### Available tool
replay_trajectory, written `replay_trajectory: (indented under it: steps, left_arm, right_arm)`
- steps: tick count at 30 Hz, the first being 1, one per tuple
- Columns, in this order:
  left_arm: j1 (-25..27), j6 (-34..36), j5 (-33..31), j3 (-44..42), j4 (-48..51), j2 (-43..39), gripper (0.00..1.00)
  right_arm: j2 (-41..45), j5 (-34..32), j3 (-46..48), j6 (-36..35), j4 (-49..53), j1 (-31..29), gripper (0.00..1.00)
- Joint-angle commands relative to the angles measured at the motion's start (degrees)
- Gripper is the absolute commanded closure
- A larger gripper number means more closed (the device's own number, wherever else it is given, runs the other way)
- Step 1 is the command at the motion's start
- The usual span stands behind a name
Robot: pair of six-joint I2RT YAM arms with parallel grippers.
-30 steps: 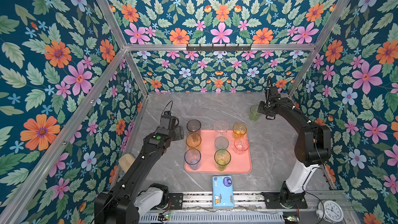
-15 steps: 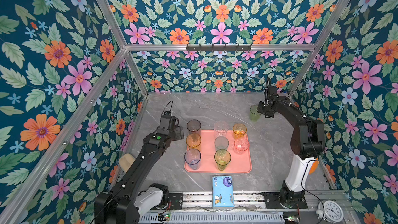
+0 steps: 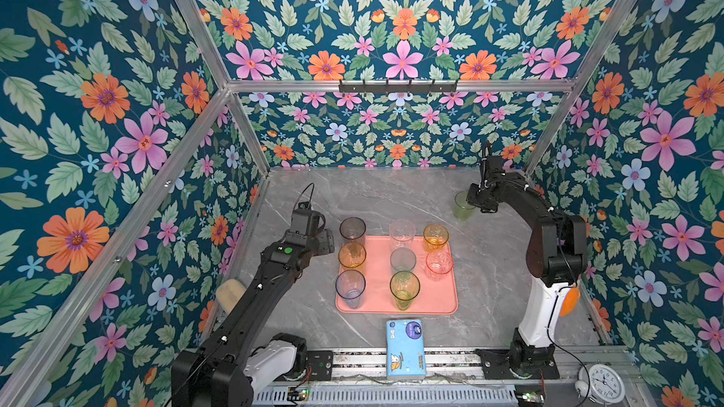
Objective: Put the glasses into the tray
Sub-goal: 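Close the right gripper on the green cup's rim and lift, then carry the green cup with the right gripper to the tray's near corner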
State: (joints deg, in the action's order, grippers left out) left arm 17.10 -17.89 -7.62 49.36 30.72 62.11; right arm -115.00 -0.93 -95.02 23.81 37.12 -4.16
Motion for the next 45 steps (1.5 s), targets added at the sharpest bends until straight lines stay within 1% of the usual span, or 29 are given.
replay_trajectory:
  steps: [1, 8, 15, 31, 38, 41, 45]
  left_arm:
    - [0.0, 0.3, -0.3, 0.4, 0.0, 0.1, 0.17]
    - [0.0, 0.3, -0.2, 0.4, -0.1, 0.3, 0.17]
    - [0.0, 0.4, 0.0, 0.6, -0.1, 0.4, 0.17]
    - [0.0, 0.7, 0.3, 0.7, -0.1, 0.3, 0.17]
    - [0.0, 0.6, 0.4, 0.4, -0.3, -0.2, 0.17]
    - [0.0, 0.7, 0.6, 0.5, -0.3, -0.3, 0.17]
    - [0.0, 0.6, 0.7, 0.5, -0.4, -0.3, 0.17]
  right_arm:
    - [-0.7, 0.4, -0.6, 0.3, 1.4, 0.0, 0.65]
    - [-1.9, 1.9, -1.1, 0.4, 2.2, 0.0, 0.71]
    - [-2.4, 2.6, -1.4, 0.3, 2.8, 0.0, 0.79]
    - [-0.3, 2.4, -2.0, -0.7, 7.5, 0.0, 0.96]
    - [2.7, 1.8, -0.8, -1.1, 9.3, -0.1, 1.0]
    - [5.3, 1.5, 0.8, -1.2, 9.9, -0.1, 1.0]
    - [9.7, 3.9, 4.9, -0.6, 9.3, -0.5, 1.0]
